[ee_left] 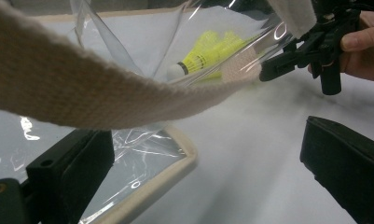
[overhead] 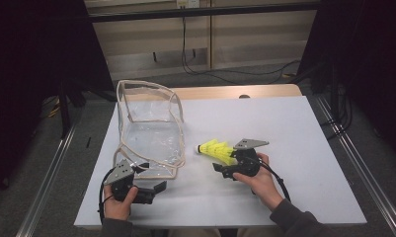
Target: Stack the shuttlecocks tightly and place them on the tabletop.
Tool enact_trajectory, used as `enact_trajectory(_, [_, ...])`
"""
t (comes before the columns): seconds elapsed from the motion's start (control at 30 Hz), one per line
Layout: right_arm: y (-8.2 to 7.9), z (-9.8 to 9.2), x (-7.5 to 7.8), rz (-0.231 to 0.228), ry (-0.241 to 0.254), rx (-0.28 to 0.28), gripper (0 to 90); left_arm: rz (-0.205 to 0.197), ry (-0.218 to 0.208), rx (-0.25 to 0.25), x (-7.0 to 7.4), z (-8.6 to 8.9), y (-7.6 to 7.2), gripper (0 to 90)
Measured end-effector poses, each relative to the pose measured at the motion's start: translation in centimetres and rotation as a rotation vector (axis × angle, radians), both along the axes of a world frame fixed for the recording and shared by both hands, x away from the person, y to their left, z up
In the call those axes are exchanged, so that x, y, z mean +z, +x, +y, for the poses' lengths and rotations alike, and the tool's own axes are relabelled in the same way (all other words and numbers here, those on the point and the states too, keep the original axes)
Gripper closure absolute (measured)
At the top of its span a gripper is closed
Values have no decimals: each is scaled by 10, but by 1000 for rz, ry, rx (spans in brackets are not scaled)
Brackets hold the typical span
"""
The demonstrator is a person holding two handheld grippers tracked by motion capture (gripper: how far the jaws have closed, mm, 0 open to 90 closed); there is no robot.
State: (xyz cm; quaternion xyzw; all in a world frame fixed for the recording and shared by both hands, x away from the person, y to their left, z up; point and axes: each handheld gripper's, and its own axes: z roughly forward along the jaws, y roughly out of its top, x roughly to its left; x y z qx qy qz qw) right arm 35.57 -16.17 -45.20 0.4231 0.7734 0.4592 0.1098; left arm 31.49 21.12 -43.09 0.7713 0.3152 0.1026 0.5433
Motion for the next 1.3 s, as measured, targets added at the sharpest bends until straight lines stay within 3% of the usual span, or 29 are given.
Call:
enact_trajectory(0.37, [6, 4, -1, 17, 5, -14, 209, 2, 3, 9, -1, 0, 2, 28])
enact_trajectory(0.8, [8, 8, 0, -5, -4, -39, 225, 1, 7, 7, -1, 0, 2, 28])
enact_trajectory(1.07, [11, 13, -4, -9, -20, -54, 406, 2, 2, 8, -1, 1, 1, 28])
enact_trajectory(1.3, [15, 16, -4, -19, -12, -83, 465, 4, -4, 13, -1, 3, -1, 29])
